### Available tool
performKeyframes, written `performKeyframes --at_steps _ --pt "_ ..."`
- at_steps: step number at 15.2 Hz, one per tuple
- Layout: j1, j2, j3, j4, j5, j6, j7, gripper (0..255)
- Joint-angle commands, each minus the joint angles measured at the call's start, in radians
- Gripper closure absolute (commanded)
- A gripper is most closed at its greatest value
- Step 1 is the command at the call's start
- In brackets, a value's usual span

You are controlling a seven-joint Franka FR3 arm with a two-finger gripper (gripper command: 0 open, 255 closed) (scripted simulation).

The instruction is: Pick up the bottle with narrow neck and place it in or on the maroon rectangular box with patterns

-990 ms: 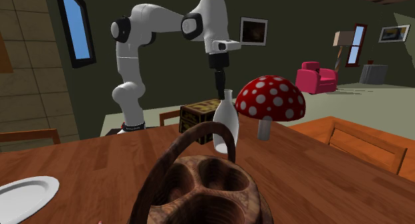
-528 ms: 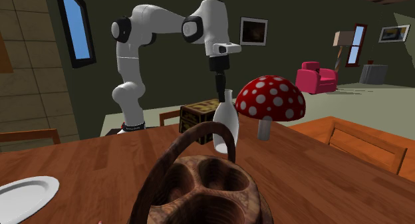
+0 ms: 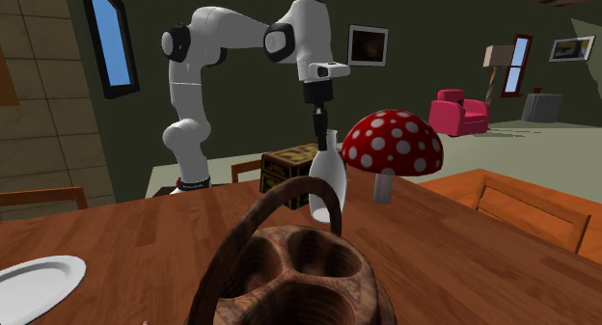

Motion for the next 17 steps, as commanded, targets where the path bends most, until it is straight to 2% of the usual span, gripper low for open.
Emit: performKeyframes --at_steps 1,3,17 --pt "0.0 0.0 0.0 0.0 0.0 0.0 0.0 255" --pt "0.0 0.0 0.0 -0.001 0.0 0.0 0.0 255" --pt "-0.008 0.016 -0.005 0.205 0.005 -0.192 0.006 255"
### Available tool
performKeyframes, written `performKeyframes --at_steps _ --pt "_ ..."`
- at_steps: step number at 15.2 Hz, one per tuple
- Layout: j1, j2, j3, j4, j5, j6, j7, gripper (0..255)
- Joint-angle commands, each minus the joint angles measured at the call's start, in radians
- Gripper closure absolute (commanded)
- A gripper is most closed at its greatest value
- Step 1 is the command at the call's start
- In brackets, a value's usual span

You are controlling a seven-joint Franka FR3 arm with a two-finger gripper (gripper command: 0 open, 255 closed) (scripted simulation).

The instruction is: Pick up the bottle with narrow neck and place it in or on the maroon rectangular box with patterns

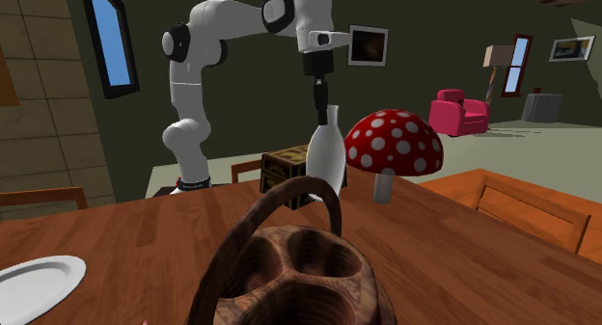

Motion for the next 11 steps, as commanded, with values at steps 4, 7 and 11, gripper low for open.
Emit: performKeyframes --at_steps 4,7,11 --pt "-0.007 0.021 -0.003 0.094 0.012 -0.077 -0.002 255" --pt "-0.013 0.036 -0.006 0.153 0.021 -0.123 -0.005 255" --pt "-0.025 0.063 -0.011 0.239 0.037 -0.187 -0.01 255"
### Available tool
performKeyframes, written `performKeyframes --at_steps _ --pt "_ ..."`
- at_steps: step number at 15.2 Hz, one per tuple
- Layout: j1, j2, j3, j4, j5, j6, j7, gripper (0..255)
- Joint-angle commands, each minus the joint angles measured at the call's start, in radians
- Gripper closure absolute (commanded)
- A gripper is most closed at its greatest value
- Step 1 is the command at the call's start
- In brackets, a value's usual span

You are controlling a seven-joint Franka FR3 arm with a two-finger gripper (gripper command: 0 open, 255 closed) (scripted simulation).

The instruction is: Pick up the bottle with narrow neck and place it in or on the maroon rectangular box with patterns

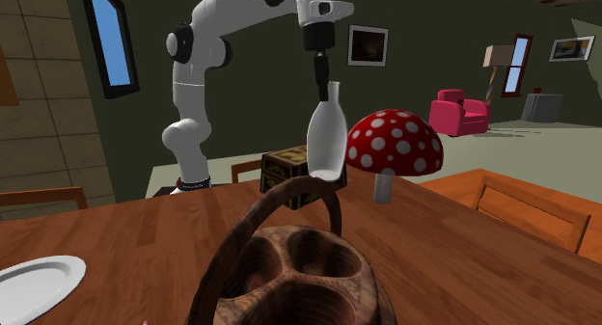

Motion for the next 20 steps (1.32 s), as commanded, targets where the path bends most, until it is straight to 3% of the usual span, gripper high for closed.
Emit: performKeyframes --at_steps 1,11,17,20 --pt "-0.006 0.014 -0.002 0.045 0.009 -0.033 -0.002 255" --pt "-0.076 0.13 -0.015 0.336 0.087 -0.227 -0.023 255" --pt "-0.189 0.265 -0.011 0.63 0.186 -0.398 -0.028 255" --pt "-0.082 0.153 -0.011 0.518 0.111 -0.384 0.022 255"
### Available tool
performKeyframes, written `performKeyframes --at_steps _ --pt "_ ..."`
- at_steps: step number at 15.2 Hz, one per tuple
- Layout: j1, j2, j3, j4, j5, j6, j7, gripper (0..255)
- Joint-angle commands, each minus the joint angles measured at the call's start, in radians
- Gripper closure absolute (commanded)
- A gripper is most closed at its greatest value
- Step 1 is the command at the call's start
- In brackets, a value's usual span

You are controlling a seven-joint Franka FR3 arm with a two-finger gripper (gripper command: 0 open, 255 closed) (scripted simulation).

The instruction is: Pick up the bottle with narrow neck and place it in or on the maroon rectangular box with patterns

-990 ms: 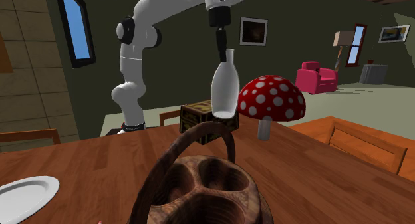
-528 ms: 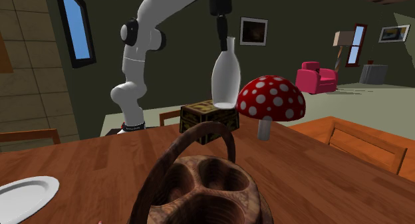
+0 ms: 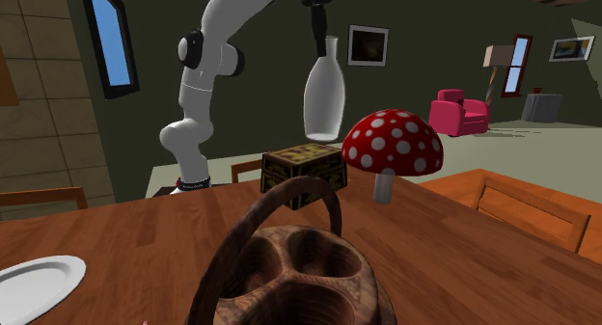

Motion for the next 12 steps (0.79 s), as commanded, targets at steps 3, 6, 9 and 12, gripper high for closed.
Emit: performKeyframes --at_steps 3,6,9,12 --pt "0.119 -0.122 0.014 -0.09 -0.087 -0.011 0.081 255" --pt "0.188 -0.191 0.04 -0.121 -0.139 -0.036 0.149 255" --pt "0.244 -0.243 0.072 -0.125 -0.179 -0.072 0.218 255" --pt "0.292 -0.277 0.107 -0.104 -0.208 -0.119 0.288 255"
